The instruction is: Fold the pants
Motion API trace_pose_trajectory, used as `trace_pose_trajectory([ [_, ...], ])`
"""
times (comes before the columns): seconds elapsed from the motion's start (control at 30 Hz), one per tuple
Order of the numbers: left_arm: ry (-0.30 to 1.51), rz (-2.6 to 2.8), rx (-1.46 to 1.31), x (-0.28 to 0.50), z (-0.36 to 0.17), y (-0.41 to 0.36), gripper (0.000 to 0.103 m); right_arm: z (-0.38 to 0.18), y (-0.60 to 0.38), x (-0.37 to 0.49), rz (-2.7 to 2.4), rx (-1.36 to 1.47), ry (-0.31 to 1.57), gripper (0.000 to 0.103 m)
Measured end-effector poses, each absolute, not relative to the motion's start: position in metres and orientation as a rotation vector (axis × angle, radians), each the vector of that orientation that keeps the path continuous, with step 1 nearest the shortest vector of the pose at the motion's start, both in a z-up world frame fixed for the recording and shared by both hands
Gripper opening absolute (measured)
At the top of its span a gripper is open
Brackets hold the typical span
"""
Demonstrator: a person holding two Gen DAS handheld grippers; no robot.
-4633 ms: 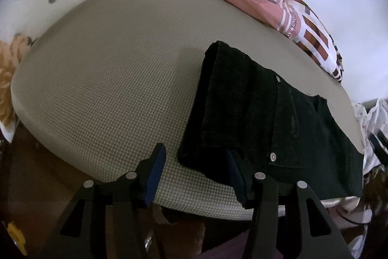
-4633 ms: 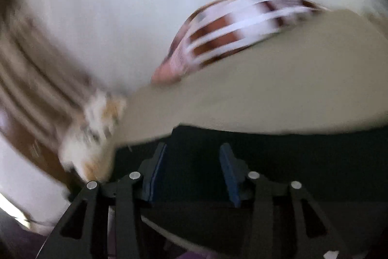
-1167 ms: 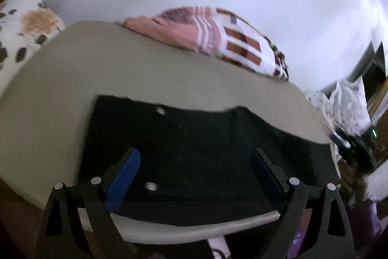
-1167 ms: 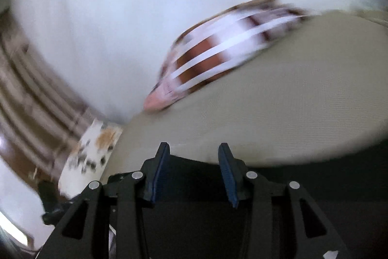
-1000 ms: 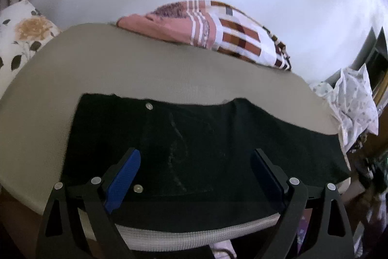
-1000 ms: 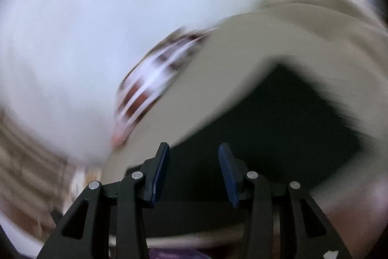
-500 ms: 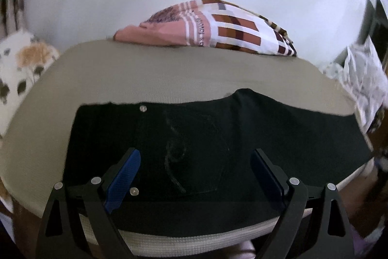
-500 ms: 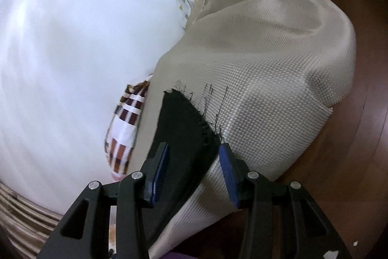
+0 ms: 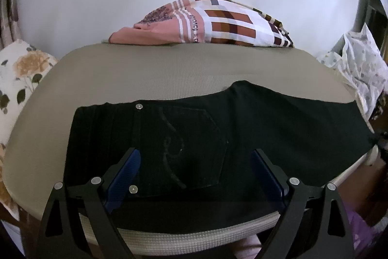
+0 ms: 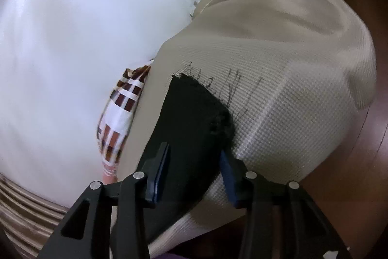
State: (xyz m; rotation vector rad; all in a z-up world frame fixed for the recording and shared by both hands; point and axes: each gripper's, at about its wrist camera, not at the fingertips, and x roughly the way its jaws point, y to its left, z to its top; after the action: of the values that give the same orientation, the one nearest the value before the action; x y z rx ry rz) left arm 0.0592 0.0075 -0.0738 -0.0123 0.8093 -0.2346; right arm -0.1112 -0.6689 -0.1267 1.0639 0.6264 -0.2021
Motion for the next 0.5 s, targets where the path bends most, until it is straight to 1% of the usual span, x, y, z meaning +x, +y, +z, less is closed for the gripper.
trace_pose_trajectory([
  [0.13, 0.820, -0.238, -0.037, 0.060, -0.075, 0.010, 0.092, -0.136, -0.671, -0.107, -0.184, 1.110, 0.609, 0.039],
  [0.27, 0.831, -0.241, -0.058, 0.062, -0.076, 0.011, 0.092, -0.136, -0.669, -0.096, -0.190, 1.102, 0.603, 0.039],
  [0.33, 0.837, -0.240, -0.056, 0.062, -0.077, 0.012, 0.092, -0.136, -0.669, -0.092, -0.207, 1.093, 0.595, 0.038],
  [0.37, 0.837, -0.237, -0.050, 0.062, -0.077, 0.011, 0.092, -0.136, -0.669, -0.091, -0.213, 1.097, 0.597, 0.036],
  [0.43, 0.828, -0.221, -0.032, 0.060, -0.076, 0.010, 0.092, -0.137, -0.670, -0.087, -0.230, 1.088, 0.636, 0.024],
  [0.47, 0.822, -0.216, -0.024, 0.060, -0.076, 0.009, 0.092, -0.137, -0.669, -0.087, -0.247, 1.072, 0.650, 0.015],
  [0.5, 0.817, -0.212, -0.016, 0.059, -0.075, 0.008, 0.092, -0.137, -0.669, -0.088, -0.249, 1.065, 0.657, 0.012],
])
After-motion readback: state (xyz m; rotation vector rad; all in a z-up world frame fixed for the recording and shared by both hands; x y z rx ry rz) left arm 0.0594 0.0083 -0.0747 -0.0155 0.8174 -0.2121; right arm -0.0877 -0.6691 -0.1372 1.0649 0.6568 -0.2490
